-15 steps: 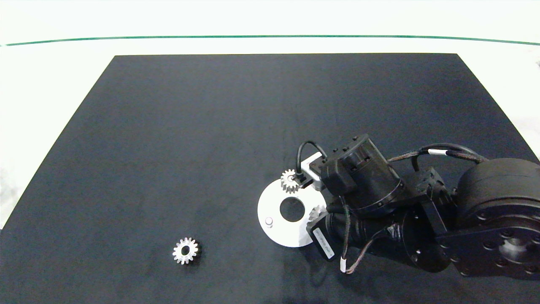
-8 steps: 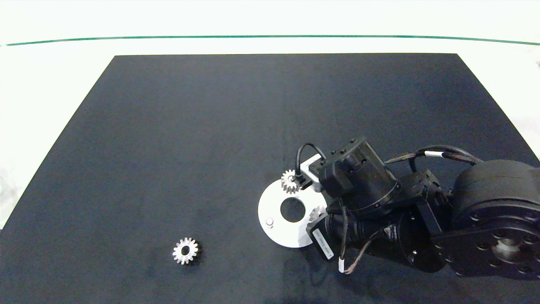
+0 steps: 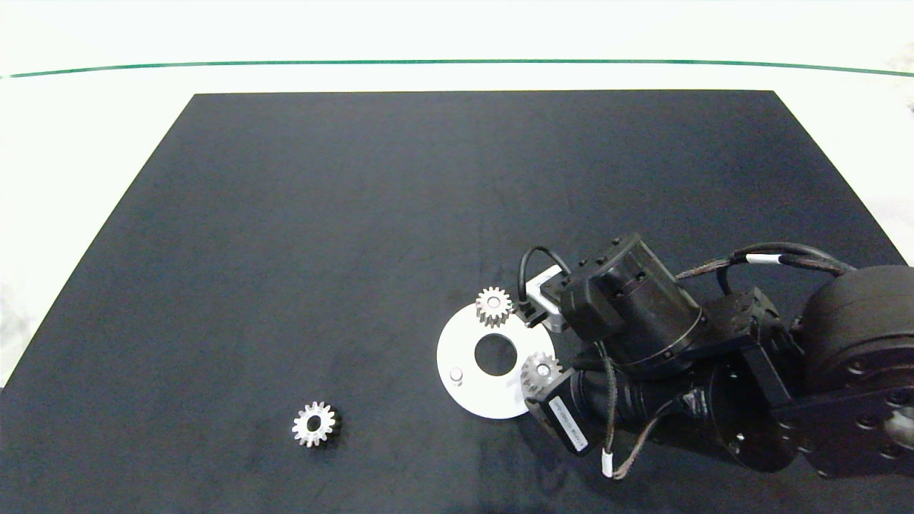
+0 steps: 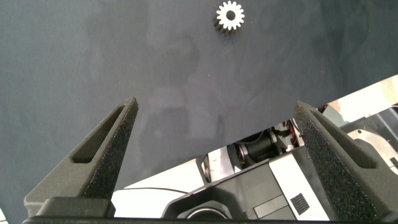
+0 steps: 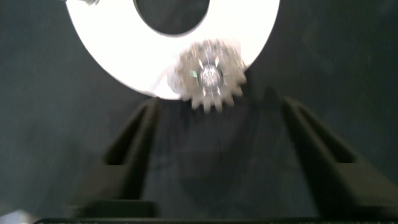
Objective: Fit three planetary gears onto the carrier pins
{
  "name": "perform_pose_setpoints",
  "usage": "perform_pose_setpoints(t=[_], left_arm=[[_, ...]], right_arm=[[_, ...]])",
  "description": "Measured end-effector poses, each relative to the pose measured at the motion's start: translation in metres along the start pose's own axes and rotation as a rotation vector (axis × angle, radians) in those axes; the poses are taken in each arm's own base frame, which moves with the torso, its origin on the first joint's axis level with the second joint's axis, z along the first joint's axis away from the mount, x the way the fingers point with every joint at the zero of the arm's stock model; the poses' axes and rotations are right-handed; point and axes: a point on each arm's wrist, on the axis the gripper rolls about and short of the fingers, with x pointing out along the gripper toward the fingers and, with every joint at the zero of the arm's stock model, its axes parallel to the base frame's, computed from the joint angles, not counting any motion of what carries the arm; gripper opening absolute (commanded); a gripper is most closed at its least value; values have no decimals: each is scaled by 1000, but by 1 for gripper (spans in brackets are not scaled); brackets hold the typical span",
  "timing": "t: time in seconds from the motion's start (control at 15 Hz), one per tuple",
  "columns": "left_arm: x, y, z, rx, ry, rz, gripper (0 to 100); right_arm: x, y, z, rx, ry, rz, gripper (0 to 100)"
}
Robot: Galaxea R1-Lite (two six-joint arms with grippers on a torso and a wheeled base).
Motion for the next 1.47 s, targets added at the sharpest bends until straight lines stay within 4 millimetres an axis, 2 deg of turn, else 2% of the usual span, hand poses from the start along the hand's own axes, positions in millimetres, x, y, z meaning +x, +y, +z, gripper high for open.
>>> perform_pose_setpoints(t=[0.2,0.47,0.73,0.93,1.2,1.47], left_arm=[[5,0,-1,3,27,-1,100],[18,0,2,14,93,-11,100],[49,0,23,70,90,-28,100],[72,-3,26,104,91,-72,100],[102,-7,22,114,11,-97,100],[113,-10,14,78,41,-123,100]], right_arm=[[-28,-13,-9,17,8,0,100],[-69,-40,-27,70,-39,-17,100],[-121,-69,-55,108,-90,-28,100],[-151,-87,-71,153,-150,-41,100],[-169,-96,-82,184,-193,-47,100],[-172,-98,-86,193,-202,-47,100]])
